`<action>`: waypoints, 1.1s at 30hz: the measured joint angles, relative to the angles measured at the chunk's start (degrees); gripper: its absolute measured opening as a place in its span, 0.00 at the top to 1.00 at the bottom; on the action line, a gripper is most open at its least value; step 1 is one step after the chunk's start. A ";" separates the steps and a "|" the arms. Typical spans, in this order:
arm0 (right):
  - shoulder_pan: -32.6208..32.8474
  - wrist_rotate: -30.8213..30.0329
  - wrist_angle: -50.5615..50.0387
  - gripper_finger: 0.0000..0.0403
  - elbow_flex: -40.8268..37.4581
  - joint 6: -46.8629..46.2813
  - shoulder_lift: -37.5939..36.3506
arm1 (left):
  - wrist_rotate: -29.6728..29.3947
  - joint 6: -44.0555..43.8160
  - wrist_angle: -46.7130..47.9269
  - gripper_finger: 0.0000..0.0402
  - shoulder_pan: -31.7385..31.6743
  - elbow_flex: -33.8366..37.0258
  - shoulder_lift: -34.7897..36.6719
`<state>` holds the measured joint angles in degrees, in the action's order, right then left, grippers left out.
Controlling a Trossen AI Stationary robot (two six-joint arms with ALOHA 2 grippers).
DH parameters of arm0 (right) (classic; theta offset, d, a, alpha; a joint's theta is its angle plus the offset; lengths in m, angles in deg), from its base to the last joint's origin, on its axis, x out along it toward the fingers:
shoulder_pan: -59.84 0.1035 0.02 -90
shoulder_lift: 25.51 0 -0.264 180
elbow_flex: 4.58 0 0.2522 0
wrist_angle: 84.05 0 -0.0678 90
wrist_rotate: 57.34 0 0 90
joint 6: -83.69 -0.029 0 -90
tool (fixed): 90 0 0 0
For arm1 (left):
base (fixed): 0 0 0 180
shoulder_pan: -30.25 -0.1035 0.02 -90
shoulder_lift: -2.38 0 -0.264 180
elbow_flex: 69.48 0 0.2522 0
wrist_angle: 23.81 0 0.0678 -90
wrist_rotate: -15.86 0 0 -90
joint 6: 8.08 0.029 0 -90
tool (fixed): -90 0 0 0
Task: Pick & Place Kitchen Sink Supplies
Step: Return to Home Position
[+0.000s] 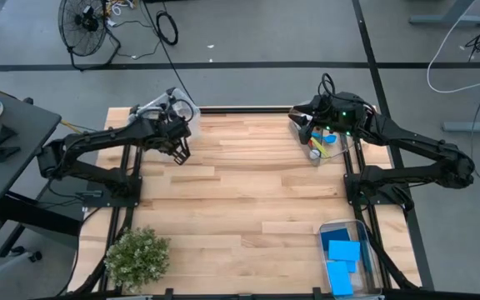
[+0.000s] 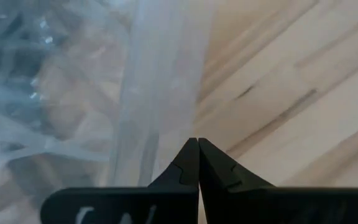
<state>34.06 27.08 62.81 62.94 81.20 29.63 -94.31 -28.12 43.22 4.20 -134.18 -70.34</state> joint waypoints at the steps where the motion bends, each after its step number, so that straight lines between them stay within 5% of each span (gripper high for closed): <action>1: -0.02 0.00 0.00 0.59 0.00 0.04 0.00 | 1.36 0.04 -0.60 1.00 -0.04 0.00 -0.04; 18: -0.02 4.09 0.00 0.59 0.00 -0.02 0.00 | 19.63 1.64 -9.68 0.98 0.63 -2.22 2.22; 26: -0.02 4.57 0.02 0.59 0.00 -0.16 0.00 | 13.53 2.24 -8.46 0.97 0.71 -12.61 5.86; 33: 0.00 5.18 1.78 0.59 0.00 -5.86 1.02 | 1.05 2.69 0.45 0.97 0.71 -22.73 6.91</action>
<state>34.06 32.26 64.59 62.94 75.35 30.65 -93.26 -25.42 43.67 4.90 -156.91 -63.42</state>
